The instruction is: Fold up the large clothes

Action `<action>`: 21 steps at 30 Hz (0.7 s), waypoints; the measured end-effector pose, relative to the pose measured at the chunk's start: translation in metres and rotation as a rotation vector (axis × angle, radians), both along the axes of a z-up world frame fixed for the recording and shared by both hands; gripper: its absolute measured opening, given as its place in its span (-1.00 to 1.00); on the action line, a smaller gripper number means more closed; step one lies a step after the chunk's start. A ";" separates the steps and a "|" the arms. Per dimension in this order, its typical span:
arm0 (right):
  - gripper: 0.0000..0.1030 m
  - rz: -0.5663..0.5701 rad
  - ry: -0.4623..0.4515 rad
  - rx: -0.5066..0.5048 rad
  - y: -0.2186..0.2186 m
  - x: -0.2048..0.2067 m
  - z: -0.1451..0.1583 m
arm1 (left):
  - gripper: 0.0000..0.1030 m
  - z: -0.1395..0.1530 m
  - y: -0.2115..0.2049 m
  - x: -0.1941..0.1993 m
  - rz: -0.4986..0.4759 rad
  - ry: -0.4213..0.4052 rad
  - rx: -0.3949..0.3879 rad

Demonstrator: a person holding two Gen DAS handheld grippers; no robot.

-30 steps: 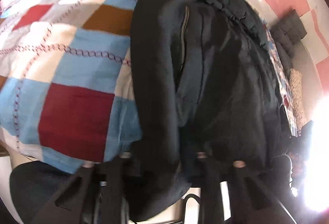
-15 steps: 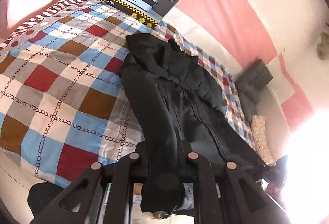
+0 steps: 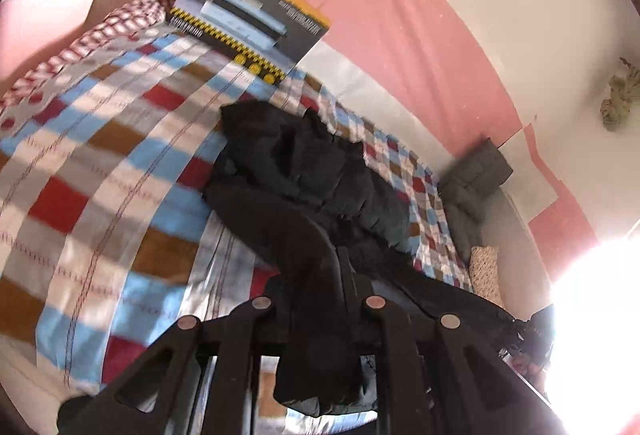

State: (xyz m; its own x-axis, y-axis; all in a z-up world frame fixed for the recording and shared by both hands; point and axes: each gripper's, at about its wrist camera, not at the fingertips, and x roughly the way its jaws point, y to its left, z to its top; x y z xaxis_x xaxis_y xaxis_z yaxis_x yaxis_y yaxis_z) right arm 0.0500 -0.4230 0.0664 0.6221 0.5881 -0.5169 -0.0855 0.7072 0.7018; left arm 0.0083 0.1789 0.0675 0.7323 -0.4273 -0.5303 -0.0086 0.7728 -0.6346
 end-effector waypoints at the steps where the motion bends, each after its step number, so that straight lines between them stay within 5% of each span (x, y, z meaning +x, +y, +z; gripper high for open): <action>1: -0.58 0.000 -0.008 0.004 -0.001 0.006 0.004 | -0.71 0.006 0.001 0.008 0.001 -0.011 0.000; 12: -0.58 -0.045 -0.073 0.023 0.006 0.133 0.050 | -0.70 0.051 0.002 0.137 0.013 -0.089 0.036; 21: -0.57 -0.077 -0.014 0.018 0.015 0.242 0.038 | -0.69 0.035 0.004 0.253 0.045 -0.041 0.073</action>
